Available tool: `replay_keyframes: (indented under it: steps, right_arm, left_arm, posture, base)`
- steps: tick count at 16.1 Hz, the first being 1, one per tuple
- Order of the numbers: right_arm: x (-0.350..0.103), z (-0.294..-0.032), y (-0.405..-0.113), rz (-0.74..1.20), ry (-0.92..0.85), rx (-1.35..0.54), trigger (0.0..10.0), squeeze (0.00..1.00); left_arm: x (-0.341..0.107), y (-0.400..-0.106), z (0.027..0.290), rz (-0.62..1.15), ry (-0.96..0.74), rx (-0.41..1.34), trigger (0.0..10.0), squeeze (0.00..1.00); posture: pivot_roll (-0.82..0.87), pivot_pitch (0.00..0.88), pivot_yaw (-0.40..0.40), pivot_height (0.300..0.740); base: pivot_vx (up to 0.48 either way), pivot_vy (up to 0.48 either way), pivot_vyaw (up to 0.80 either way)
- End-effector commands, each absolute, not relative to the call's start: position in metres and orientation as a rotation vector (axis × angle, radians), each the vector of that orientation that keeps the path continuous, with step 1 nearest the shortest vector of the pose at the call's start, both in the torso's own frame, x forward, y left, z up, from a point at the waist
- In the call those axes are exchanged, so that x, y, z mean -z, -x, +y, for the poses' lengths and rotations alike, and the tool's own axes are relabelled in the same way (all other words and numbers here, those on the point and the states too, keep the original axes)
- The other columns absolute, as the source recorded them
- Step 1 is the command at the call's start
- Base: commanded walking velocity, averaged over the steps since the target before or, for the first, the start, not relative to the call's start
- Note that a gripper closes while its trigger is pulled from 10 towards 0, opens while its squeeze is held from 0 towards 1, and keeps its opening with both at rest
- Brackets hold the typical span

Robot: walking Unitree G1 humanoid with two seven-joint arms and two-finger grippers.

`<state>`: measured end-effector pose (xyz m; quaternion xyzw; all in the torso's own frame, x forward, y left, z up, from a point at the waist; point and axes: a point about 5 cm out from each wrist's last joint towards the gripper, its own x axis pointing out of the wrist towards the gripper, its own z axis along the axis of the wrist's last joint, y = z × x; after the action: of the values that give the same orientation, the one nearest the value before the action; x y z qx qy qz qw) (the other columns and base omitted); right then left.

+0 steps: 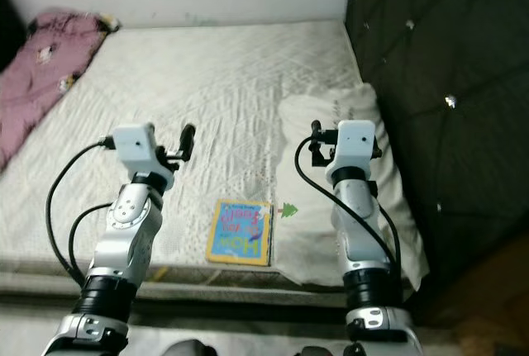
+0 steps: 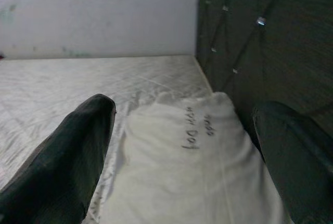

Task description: Clean up the room

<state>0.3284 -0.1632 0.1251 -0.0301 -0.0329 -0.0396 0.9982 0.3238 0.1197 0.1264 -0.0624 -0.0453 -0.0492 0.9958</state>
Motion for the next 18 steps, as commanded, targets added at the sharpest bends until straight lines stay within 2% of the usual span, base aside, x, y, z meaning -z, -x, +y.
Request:
replay_keyframes:
  steps: [1, 3, 5, 7, 9, 10, 12, 15, 18]
  right_arm:
    - [-0.129, -0.152, -0.328, -0.088, 0.045, 0.072, 10.0, 0.00]
    - [-0.137, -0.123, -0.332, -0.099, 0.001, 0.006, 10.0, 0.00]
    - [-0.145, -0.107, -0.339, -0.118, -0.016, -0.034, 10.0, 0.00]
    - [-0.147, -0.105, -0.345, -0.116, -0.028, -0.023, 10.0, 0.00]
    - [-0.138, -0.115, -0.345, -0.087, -0.030, 0.002, 10.0, 0.00]
    - [-0.132, -0.119, -0.345, -0.067, -0.004, -0.026, 10.0, 0.00]
    - [-0.125, -0.116, -0.349, -0.032, 0.039, -0.103, 10.0, 0.00]
    - [-0.126, -0.101, -0.356, -0.033, 0.042, -0.177, 10.0, 0.00]
    - [-0.127, -0.099, -0.356, -0.039, 0.026, -0.161, 10.0, 0.00]
  left_arm:
    - [-0.124, -0.324, 0.126, -0.085, 0.080, 0.099, 10.0, 0.00]
    - [-0.126, -0.323, 0.136, -0.090, 0.049, 0.079, 10.0, 0.00]
    - [-0.130, -0.325, 0.140, -0.096, 0.043, 0.076, 10.0, 0.00]
    - [-0.134, -0.326, 0.144, -0.106, 0.051, 0.055, 10.0, 0.00]
    - [-0.135, -0.322, 0.153, -0.119, 0.070, -0.017, 10.0, 0.00]
    - [-0.133, -0.317, 0.159, -0.125, 0.076, -0.063, 10.0, 0.00]
    - [-0.132, -0.303, 0.179, -0.134, 0.083, -0.161, 10.0, 0.00]
    - [-0.131, -0.288, 0.203, -0.134, 0.057, -0.240, 10.0, 0.00]
    - [-0.130, -0.285, 0.207, -0.127, 0.066, -0.254, 10.0, 0.00]
  posture:
    - [-0.12, 0.000, 0.158, 0.740]
    - [-0.11, 0.000, 0.169, 0.740]
    - [-0.09, 0.000, 0.169, 0.740]
    - [-0.05, 0.000, 0.132, 0.740]
    - [0.01, 0.000, 0.074, 0.740]
    - [0.07, 0.000, 0.020, 0.740]
    - [0.13, 0.000, -0.033, 0.740]
    - [0.19, 0.000, -0.054, 0.740]
    - [0.18, 0.000, -0.043, 0.740]
  base:
    - [0.000, 0.000, 0.00]
    - [0.000, 0.000, 0.00]
    - [0.000, 0.000, 0.00]
    - [0.000, 0.000, 0.00]
    - [0.000, 0.000, 0.00]
    - [0.000, 0.000, 0.00]
    - [0.000, 0.000, 0.00]
    - [0.000, 0.000, 0.00]
    - [0.000, 0.000, 0.00]
